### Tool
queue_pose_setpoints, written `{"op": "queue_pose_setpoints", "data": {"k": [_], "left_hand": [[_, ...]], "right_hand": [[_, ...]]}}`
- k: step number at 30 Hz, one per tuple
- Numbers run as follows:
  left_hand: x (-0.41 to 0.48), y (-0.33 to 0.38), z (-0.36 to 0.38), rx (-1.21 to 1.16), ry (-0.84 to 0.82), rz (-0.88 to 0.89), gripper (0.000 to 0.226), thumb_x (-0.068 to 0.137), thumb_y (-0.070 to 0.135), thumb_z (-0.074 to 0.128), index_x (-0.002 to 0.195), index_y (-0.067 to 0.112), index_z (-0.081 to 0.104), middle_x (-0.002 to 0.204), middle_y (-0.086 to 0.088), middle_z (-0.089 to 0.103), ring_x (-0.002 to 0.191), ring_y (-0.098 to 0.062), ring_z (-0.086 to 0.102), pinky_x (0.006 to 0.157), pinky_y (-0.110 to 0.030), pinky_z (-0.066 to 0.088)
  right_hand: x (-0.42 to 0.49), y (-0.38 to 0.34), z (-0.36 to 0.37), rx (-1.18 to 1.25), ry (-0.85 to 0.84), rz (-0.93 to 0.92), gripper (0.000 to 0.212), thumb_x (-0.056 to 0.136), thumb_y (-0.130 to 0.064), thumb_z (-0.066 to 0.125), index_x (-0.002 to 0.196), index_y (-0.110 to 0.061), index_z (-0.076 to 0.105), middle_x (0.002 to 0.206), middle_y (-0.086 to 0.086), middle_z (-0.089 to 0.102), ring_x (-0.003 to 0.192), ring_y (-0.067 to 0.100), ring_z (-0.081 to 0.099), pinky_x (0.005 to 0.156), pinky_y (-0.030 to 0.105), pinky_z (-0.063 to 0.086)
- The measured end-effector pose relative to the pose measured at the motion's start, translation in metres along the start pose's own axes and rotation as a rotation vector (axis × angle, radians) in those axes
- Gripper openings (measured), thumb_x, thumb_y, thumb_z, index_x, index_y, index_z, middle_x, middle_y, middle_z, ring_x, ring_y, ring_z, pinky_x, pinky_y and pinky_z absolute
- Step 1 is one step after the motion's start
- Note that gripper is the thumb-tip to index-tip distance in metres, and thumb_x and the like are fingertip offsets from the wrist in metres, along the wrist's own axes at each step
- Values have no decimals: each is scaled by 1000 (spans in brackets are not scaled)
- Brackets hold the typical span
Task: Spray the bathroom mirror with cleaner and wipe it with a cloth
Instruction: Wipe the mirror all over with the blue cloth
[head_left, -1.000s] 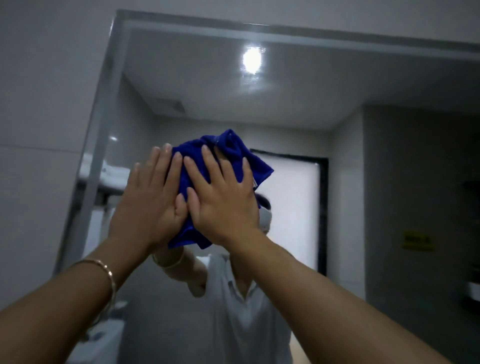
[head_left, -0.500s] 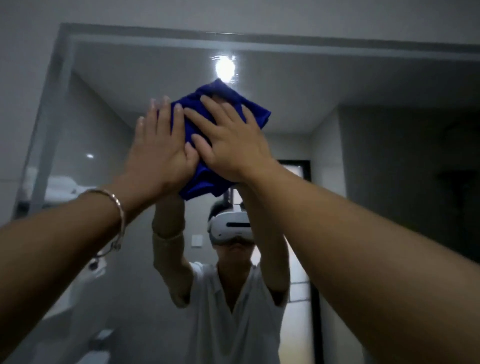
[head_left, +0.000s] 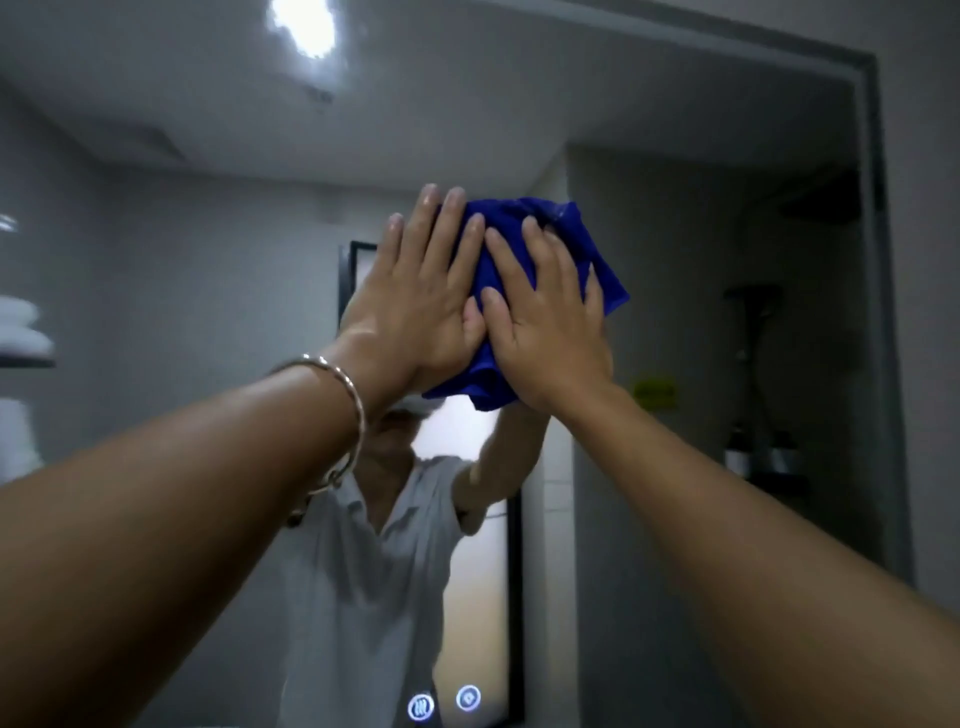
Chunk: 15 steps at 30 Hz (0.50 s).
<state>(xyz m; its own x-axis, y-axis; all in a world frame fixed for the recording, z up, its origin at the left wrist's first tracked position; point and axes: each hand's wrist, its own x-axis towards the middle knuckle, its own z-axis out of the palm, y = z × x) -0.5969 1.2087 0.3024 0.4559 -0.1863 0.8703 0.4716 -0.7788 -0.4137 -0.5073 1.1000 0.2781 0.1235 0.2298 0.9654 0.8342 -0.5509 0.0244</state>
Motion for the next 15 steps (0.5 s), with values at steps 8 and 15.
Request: {"op": "queue_pose_setpoints", "data": {"k": [8, 15], "left_hand": [[-54, 109, 17, -7, -141, 39, 64, 91, 39, 3, 138, 5, -24, 153, -18, -21, 141, -34, -18, 114, -48, -8], [-129, 185, 30, 9, -258, 115, 60, 95, 29, 6, 142, -1, -14, 153, -26, -9, 142, -40, -6, 115, -50, 2]], "right_hand": [[-107, 63, -4, -27, -150, 68, 56, 100, -43, 21, 151, -31, 0, 160, 1, -2, 145, 15, -5, 114, 46, -3], [-208, 99, -16, 16, -313, 71, 55, 96, -43, 24, 149, -29, 24, 155, 8, 26, 139, 22, 20, 109, 51, 26]]}}
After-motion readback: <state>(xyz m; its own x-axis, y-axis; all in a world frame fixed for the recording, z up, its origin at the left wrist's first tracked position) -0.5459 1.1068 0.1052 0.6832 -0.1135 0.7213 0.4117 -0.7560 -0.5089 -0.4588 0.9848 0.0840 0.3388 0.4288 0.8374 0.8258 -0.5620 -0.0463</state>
